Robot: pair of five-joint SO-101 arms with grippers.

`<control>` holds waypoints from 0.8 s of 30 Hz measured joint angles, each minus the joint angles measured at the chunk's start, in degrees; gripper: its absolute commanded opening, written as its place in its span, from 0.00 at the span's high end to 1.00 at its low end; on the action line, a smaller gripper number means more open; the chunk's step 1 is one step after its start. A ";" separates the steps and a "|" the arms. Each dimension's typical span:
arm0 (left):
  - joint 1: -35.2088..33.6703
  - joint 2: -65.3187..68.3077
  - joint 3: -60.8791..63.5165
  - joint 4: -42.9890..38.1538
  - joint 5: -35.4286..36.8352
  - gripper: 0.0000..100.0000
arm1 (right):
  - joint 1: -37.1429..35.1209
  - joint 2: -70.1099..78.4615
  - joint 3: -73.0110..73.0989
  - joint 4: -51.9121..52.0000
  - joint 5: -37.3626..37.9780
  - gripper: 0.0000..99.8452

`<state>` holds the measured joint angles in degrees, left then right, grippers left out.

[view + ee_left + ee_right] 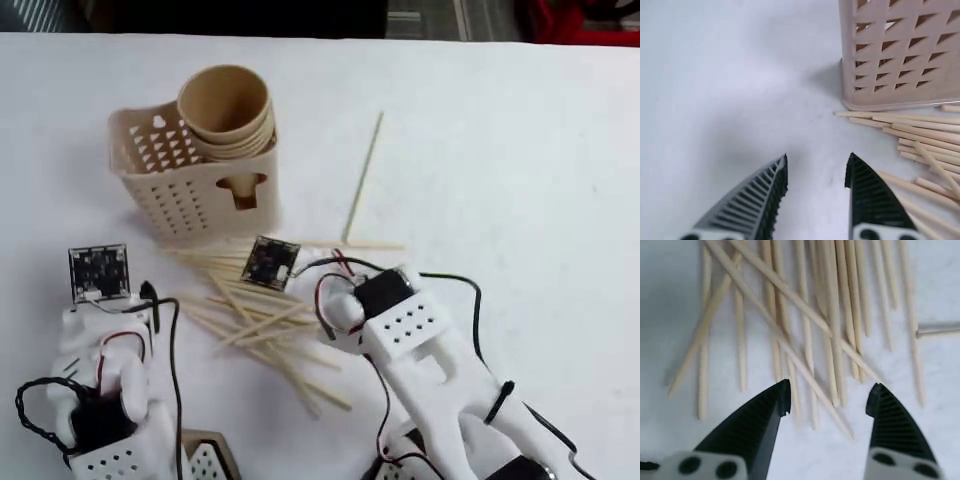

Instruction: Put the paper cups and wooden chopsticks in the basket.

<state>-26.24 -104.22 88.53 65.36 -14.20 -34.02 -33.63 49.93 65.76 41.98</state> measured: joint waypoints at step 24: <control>0.00 0.00 0.00 0.00 0.00 0.80 | 0.26 34.73 -13.19 -8.70 0.09 0.99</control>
<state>-26.24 -104.22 88.53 65.36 -14.20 -33.76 1.10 36.75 57.05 42.07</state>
